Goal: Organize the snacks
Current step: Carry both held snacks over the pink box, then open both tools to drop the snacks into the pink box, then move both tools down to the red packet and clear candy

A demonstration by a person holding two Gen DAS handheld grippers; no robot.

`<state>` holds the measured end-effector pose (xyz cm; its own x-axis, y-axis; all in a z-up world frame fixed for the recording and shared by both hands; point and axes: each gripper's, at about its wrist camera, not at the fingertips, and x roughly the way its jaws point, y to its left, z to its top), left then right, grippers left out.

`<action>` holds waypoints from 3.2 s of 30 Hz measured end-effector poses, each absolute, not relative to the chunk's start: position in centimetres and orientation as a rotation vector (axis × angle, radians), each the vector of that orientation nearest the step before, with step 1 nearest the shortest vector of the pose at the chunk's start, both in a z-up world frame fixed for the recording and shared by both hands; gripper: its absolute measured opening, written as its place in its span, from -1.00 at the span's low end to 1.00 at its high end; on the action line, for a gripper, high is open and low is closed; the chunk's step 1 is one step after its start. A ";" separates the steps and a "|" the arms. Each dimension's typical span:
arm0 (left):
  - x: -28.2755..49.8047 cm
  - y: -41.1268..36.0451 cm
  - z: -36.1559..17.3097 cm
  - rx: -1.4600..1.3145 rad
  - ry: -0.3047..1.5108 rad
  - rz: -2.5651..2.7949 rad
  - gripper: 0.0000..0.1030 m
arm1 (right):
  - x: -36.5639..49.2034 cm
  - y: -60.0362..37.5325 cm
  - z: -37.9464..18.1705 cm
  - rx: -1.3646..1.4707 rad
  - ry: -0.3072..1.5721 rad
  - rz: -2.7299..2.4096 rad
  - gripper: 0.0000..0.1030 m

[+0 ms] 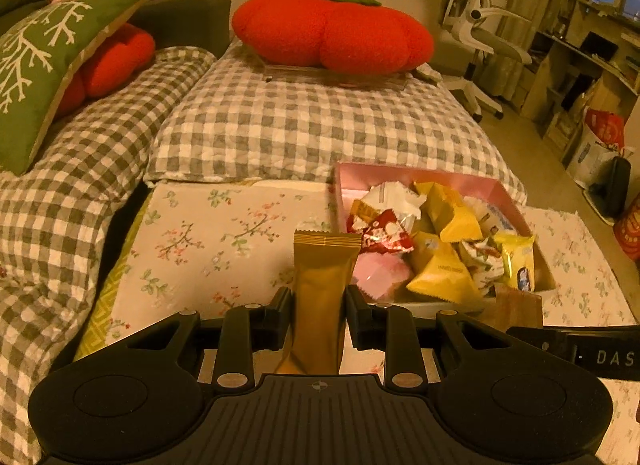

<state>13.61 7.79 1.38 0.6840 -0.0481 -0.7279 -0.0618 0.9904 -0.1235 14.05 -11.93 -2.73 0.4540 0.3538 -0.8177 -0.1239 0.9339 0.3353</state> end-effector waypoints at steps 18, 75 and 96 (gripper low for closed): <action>20.8 6.7 0.9 -0.270 0.803 -0.088 -0.49 | 20.3 -16.9 -3.5 0.411 0.977 0.261 -0.39; 15.1 1.9 2.1 -0.089 0.802 0.052 -0.03 | 15.7 -18.4 -2.0 0.339 1.004 0.272 0.04; 12.4 -2.0 -2.4 -0.152 0.990 -0.101 0.46 | 13.0 -18.8 -2.8 0.228 1.092 0.213 0.35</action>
<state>12.45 -2.00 -2.38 0.5450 -0.1539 -0.8242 0.0158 0.9847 -0.1735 12.96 -18.84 -2.82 0.4450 0.2815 -0.8502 -0.0580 0.9564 0.2863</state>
